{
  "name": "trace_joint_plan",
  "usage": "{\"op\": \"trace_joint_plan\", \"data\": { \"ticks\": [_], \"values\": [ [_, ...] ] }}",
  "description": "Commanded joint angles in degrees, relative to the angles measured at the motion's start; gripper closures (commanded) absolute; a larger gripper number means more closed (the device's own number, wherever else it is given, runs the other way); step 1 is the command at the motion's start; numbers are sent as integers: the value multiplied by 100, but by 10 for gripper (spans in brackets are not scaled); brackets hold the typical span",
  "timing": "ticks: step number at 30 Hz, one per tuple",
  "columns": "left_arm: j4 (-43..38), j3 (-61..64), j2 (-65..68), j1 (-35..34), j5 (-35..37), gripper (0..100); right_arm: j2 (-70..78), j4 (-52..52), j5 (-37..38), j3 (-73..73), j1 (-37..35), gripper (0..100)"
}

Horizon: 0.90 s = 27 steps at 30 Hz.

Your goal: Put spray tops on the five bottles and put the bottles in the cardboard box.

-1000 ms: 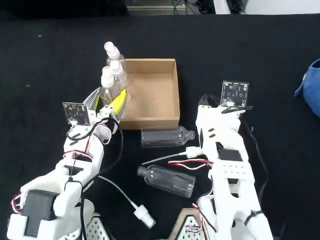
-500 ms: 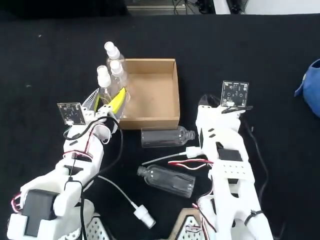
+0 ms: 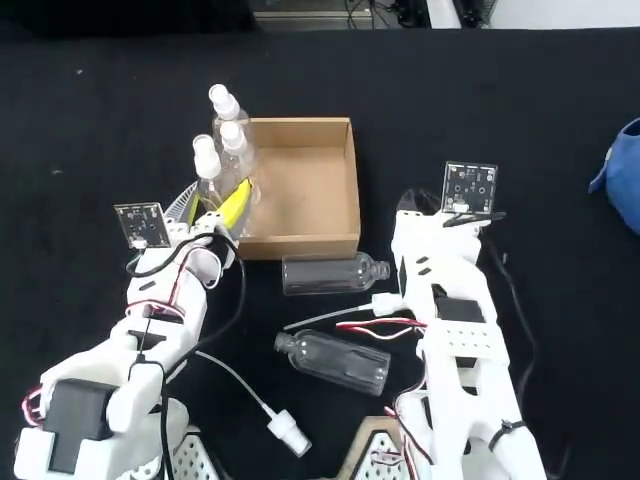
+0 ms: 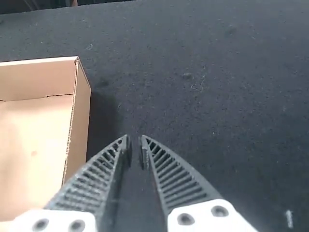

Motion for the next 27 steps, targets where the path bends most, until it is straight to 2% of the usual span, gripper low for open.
{"op": "trace_joint_plan", "data": {
  "ticks": [1,4,27],
  "values": [
    [273,-286,-18,-4,35,970,48,-176,-9,-22,-123,987],
    [466,-295,-18,-4,44,970,48,-176,-9,-22,-123,987],
    [457,-295,-18,-4,0,970,48,-176,-9,-31,-123,987]
  ]
}}
